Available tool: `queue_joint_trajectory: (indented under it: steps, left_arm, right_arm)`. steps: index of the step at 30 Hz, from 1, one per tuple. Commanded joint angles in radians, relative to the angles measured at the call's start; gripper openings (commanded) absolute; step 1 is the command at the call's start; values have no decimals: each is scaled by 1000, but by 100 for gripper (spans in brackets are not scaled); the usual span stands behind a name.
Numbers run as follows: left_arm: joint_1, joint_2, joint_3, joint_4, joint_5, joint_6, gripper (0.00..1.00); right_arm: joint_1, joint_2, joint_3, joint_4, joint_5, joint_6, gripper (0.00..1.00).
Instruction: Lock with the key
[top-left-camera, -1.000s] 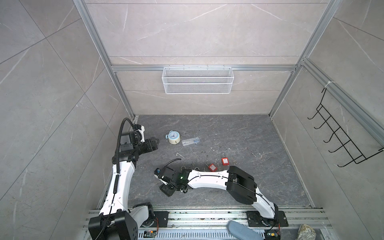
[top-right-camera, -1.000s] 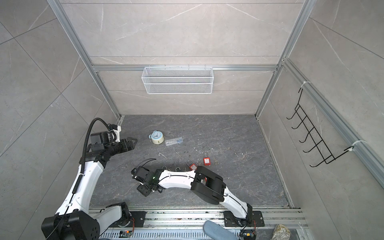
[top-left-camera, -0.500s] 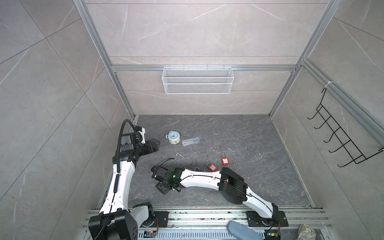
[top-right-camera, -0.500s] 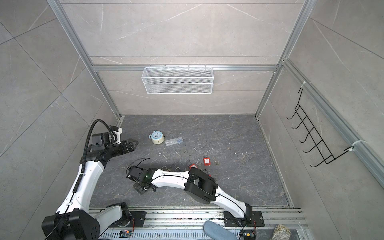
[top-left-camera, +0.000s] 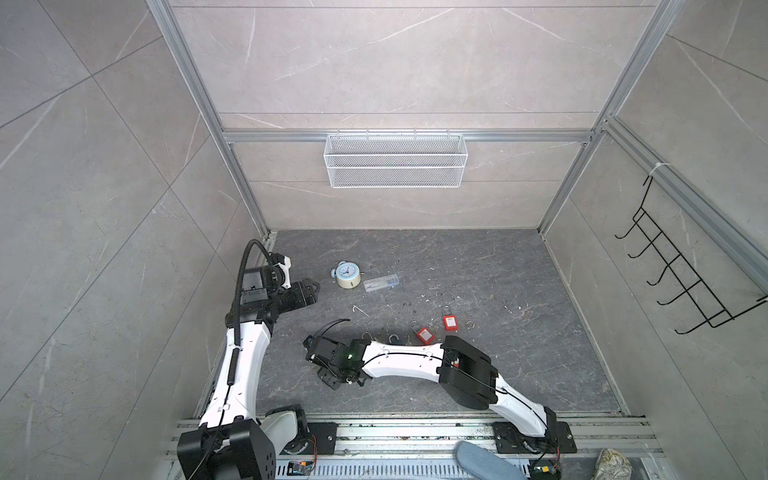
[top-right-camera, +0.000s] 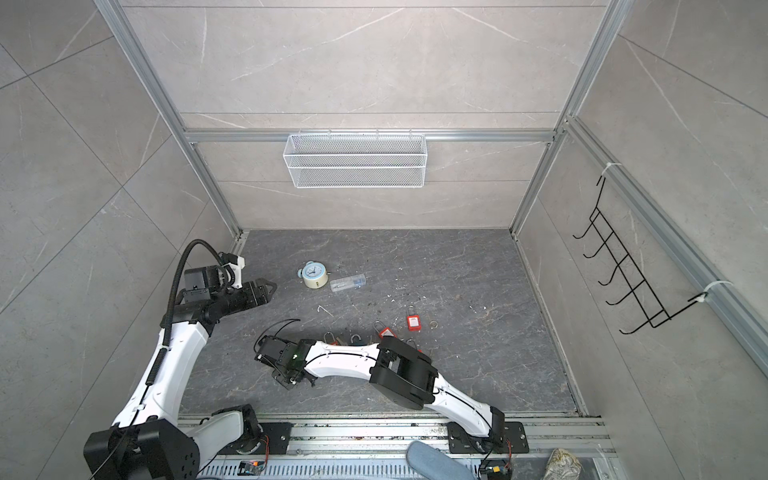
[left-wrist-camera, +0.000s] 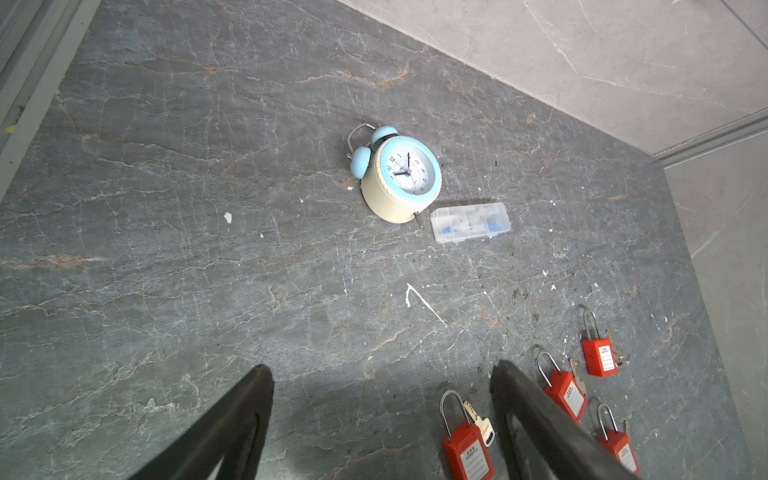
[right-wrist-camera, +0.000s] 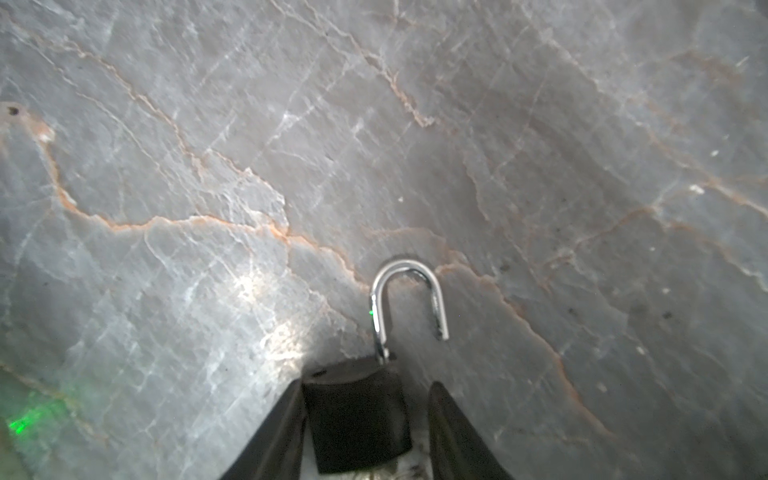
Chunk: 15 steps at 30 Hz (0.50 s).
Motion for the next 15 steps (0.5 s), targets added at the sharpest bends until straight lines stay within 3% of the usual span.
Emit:
queue_joint_trajectory:
  steps: [1, 10, 15]
  left_arm:
    - [6, -7, -2, -7, 3, 18, 84]
    - [6, -10, 10, -11, 20, 30, 81]
    - [6, -18, 1, 13, 87, 91, 79]
  right_arm:
    - [3, 14, -29, -49, -16, -24, 44]
    - [0, -110, -140, 23, 42, -135, 28]
    - [-49, -281, -302, 128, -35, -247, 24]
